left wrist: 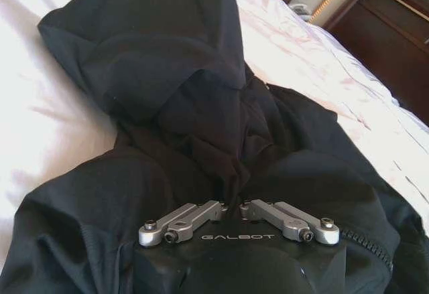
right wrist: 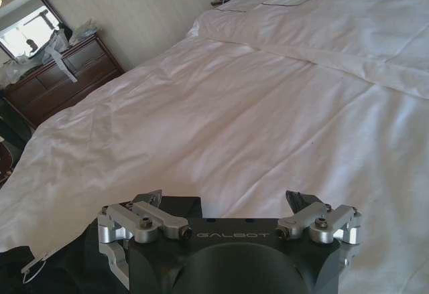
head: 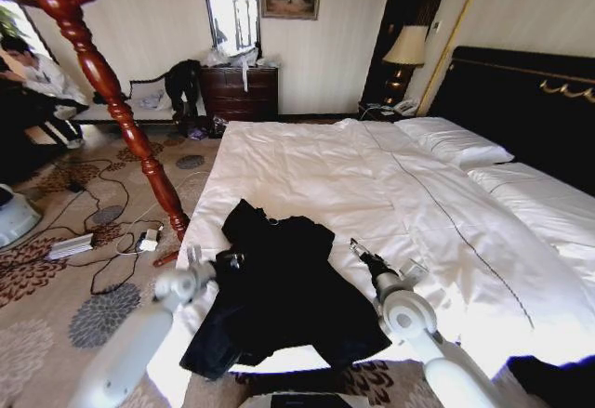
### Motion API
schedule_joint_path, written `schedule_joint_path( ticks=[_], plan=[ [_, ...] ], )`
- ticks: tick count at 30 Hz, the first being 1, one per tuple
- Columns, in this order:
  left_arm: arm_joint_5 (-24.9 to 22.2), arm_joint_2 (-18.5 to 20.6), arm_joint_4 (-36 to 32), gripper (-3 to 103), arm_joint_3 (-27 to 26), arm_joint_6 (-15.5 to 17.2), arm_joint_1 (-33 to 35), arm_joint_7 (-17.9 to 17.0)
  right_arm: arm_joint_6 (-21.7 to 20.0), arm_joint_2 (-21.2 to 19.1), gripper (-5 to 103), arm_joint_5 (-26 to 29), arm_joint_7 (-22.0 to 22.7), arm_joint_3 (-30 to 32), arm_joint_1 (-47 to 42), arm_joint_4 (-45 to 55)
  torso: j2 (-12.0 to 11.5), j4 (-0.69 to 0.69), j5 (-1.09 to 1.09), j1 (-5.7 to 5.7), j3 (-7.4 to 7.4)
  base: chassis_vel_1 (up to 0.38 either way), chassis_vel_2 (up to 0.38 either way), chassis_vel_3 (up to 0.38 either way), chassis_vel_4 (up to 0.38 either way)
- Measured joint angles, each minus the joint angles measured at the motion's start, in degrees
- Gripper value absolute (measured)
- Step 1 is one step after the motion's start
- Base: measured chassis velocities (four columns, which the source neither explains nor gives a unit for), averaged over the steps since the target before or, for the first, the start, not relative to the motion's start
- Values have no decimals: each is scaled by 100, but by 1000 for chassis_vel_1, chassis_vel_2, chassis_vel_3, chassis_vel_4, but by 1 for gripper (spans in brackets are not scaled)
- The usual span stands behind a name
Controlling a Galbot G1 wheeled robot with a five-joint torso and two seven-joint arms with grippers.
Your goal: Pick up the clothes from the bed and hang them on the clothes hanger.
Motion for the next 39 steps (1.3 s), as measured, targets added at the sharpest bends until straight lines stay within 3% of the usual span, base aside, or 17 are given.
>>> schedule_joint_path(
  ticks=[2,5,9,18,22,25,30,37,39],
  plan=[
    [376,-57,-18,1,-106,-280,-59,-90,0,31,100,-17,2,-35,15,-27,0,1,-2,0,1,0,0,0,0],
    [510,-30,-93,1,-200,-475,-181,-161,0,32,100,-18,3,-42,20,-30,0,0,-1,0,1,0,0,0,0],
    [1109,452,-363,1,-315,-813,-633,-107,0,27,100,-16,8,-27,31,-30,0,0,-2,1,1,0,0,0,0],
    [1200,1290,-632,1,-254,-886,-1009,19,0,92,100,-16,17,-3,19,13,0,0,1,1,1,0,0,0,0],
    [1021,1135,-519,1,-238,-818,-662,-55,0,130,100,-30,20,11,-7,15,0,2,-1,1,1,0,0,0,0],
    [654,502,-214,1,-316,-688,-170,-343,0,131,100,-69,22,19,-67,19,0,1,-5,1,1,0,0,0,0],
    [310,22,-214,1,-509,-522,212,-696,0,93,100,-104,22,18,-126,19,0,0,-1,1,1,0,0,0,0],
    [204,-56,-310,0,-959,-509,585,-1159,11,53,100,-125,-46,-145,-19,-60,0,0,-1,0,1,0,0,0,0],
    [147,39,-387,11,-1190,-414,655,-1322,30,-24,100,-112,-132,-272,142,-150,0,1,-1,1,1,0,0,0,0]
  ],
)
